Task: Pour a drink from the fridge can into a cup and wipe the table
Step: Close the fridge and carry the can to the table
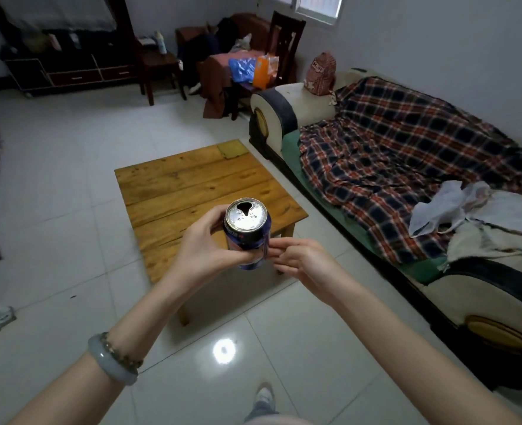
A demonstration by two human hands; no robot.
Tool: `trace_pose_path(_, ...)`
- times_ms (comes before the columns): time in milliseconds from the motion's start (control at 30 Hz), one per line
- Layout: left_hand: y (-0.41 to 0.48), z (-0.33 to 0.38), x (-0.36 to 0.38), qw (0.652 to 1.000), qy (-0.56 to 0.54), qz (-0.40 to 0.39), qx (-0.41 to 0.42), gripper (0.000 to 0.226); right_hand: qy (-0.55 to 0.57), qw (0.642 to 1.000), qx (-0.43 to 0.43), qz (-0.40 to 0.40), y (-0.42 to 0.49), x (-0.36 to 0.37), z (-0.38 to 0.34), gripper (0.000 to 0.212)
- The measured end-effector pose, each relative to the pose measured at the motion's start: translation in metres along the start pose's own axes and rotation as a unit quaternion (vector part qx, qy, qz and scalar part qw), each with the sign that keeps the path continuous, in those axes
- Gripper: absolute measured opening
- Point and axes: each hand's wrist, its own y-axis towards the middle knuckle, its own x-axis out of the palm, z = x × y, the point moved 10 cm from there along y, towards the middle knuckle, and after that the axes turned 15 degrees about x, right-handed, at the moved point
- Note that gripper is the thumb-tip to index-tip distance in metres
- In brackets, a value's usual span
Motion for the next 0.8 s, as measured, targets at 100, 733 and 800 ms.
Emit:
trace_pose_path(100,0.037,-0.026,0.006,1.0,0.007,0.022,-0.021,0.074,-0.018,1.0,0.007,-0.019,0.046,-0.015,-0.028,0.041)
trace_pose_path(733,0.236,-0.232,-0.064,0.987,0.038,0.106,-0.115,0.071,-0.089,0.987,0.049,-0.124,0.33,0.022,-0.186,0.039)
trace_pose_path(800,0.255,-0.255,-0.077,0.985,0.038,0.109,-0.125,0.071,-0.088,0.986,0.059,-0.129,0.363,0.03,-0.202,0.041)
